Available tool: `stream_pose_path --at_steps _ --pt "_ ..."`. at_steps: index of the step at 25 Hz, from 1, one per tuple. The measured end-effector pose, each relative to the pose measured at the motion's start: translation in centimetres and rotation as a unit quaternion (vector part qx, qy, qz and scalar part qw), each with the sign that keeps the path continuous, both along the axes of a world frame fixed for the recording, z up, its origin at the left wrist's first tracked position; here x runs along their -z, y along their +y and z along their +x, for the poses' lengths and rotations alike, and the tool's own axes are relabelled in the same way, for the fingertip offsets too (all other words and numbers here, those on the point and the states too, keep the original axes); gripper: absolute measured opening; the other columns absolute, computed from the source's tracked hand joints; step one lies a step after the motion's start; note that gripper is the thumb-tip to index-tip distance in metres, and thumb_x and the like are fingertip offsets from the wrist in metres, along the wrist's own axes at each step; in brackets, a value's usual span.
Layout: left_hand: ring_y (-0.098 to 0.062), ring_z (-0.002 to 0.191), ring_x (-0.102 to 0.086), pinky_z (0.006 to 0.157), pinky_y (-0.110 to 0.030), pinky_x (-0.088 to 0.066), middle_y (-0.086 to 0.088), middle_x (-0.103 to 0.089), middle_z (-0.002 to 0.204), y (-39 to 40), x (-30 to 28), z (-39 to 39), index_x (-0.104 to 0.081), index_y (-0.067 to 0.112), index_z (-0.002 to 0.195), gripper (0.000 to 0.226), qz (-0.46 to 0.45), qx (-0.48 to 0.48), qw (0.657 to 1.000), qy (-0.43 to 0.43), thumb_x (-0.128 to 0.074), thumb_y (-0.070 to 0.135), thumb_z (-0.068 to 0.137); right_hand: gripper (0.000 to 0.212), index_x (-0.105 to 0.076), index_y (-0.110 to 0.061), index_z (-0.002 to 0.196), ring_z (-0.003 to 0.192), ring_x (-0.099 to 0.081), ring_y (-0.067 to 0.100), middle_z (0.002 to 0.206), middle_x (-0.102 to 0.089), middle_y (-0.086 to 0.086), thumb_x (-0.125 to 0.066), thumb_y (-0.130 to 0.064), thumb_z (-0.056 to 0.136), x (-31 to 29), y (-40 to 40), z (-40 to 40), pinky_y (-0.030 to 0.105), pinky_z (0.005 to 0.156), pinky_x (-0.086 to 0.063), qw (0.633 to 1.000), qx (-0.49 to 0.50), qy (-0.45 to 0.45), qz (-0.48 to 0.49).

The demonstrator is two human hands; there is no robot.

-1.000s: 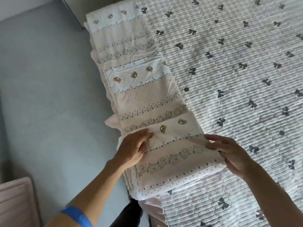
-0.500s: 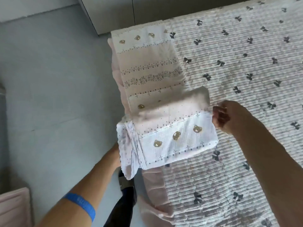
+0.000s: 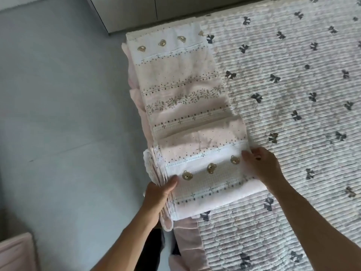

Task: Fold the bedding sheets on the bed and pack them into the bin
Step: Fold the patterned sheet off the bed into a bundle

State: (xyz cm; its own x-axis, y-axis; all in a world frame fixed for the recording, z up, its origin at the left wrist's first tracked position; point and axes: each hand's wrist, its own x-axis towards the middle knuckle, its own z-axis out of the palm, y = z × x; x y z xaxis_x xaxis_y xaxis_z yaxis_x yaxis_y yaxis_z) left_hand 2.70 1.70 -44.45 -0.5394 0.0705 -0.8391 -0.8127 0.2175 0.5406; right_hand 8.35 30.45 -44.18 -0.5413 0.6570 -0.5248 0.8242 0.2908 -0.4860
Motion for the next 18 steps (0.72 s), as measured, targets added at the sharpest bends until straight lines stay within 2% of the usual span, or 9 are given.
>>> stream_pose_path --at_steps 2,3,5,6,8,10,13,16,18 --pt "-0.027 0.108 -0.065 0.090 -0.039 -0.053 -0.002 -0.069 0.112 0.1 -0.4 0.2 -0.057 0.020 0.115 0.043 -0.132 0.017 0.989 0.071 -0.078 0.034 0.080 0.027 -0.058 -0.013 0.111 0.097 -0.062 0.032 0.111 -0.064 0.012 -0.067 -0.028 0.090 0.0 -0.4 0.7 0.043 0.079 -0.051 0.991 -0.057 0.050 0.107" --pt "-0.028 0.120 -0.056 0.100 -0.044 -0.047 -0.003 -0.060 0.129 0.3 -1.5 0.1 -0.048 0.023 0.127 0.051 -0.231 0.066 0.956 0.168 -0.072 0.031 0.084 0.030 -0.055 -0.013 0.117 0.101 -0.058 0.033 0.119 -0.060 0.013 -0.064 -0.025 0.091 0.2 -1.0 1.4 0.043 0.080 -0.048 0.979 -0.092 0.077 0.162" --pt "-0.028 0.140 -0.035 0.113 -0.045 -0.031 -0.009 -0.036 0.153 1.4 -2.8 0.0 -0.033 0.020 0.147 0.066 -0.318 0.191 0.833 0.411 -0.059 0.027 0.087 0.038 -0.054 -0.014 0.129 0.115 -0.052 0.032 0.135 -0.053 0.013 -0.059 -0.027 0.094 0.2 -2.8 3.3 0.048 0.087 -0.046 0.950 -0.182 0.101 0.234" --pt "-0.027 0.146 -0.024 0.117 -0.045 -0.024 -0.010 -0.023 0.159 2.0 -2.7 -0.2 -0.027 0.019 0.153 0.070 -0.306 0.268 0.788 0.463 -0.055 0.029 0.089 0.045 -0.055 -0.013 0.135 0.126 -0.048 0.033 0.144 -0.048 0.014 -0.056 -0.030 0.094 0.2 -3.4 4.3 0.054 0.095 -0.044 0.931 -0.238 0.099 0.257" --pt "-0.026 0.151 0.001 0.120 -0.054 -0.014 -0.006 0.004 0.165 2.8 -0.9 -1.1 -0.009 0.027 0.157 0.068 -0.270 0.421 0.742 0.446 -0.039 0.042 0.097 0.061 -0.047 -0.010 0.145 0.143 -0.032 0.037 0.157 -0.030 0.019 -0.055 -0.032 0.090 0.9 -3.9 6.3 0.064 0.108 -0.030 0.897 -0.334 0.081 0.276" --pt "-0.023 0.149 0.018 0.118 -0.059 -0.009 0.000 0.022 0.162 2.3 1.5 -1.6 0.007 0.031 0.156 0.064 -0.272 0.514 0.712 0.392 -0.018 0.052 0.101 0.073 -0.038 -0.010 0.150 0.148 -0.020 0.039 0.161 -0.021 0.020 -0.060 -0.030 0.084 0.9 -4.2 7.2 0.069 0.112 -0.019 0.864 -0.410 0.079 0.283" --pt "-0.027 0.151 0.009 0.117 -0.063 -0.006 -0.004 0.011 0.164 1.7 2.4 -1.6 -0.001 0.031 0.156 0.063 -0.324 0.549 0.666 0.387 -0.014 0.056 0.100 0.083 -0.038 -0.011 0.149 0.146 -0.025 0.040 0.160 -0.026 0.014 -0.070 -0.009 0.073 0.9 -4.7 7.6 0.068 0.112 -0.024 0.787 -0.518 0.124 0.311" --pt "-0.022 0.150 0.015 0.114 -0.059 0.010 0.000 0.015 0.163 1.7 1.9 -2.4 0.004 0.041 0.154 0.060 -0.346 0.563 0.645 0.385 -0.009 0.059 0.099 0.057 -0.050 -0.009 0.142 0.140 -0.039 0.038 0.153 -0.040 0.017 -0.062 -0.001 0.087 1.5 -4.1 8.0 0.061 0.109 -0.036 0.784 -0.501 0.132 0.342" --pt "-0.021 0.150 0.014 0.114 -0.058 0.013 0.002 0.014 0.163 1.7 1.9 -3.5 0.004 0.044 0.153 0.056 -0.338 0.562 0.653 0.379 -0.008 0.058 0.100 0.037 -0.067 -0.004 0.124 0.126 -0.056 0.037 0.132 -0.061 0.021 -0.065 -0.011 0.088 1.9 -3.4 6.9 0.056 0.108 -0.041 0.790 -0.488 0.126 0.349"
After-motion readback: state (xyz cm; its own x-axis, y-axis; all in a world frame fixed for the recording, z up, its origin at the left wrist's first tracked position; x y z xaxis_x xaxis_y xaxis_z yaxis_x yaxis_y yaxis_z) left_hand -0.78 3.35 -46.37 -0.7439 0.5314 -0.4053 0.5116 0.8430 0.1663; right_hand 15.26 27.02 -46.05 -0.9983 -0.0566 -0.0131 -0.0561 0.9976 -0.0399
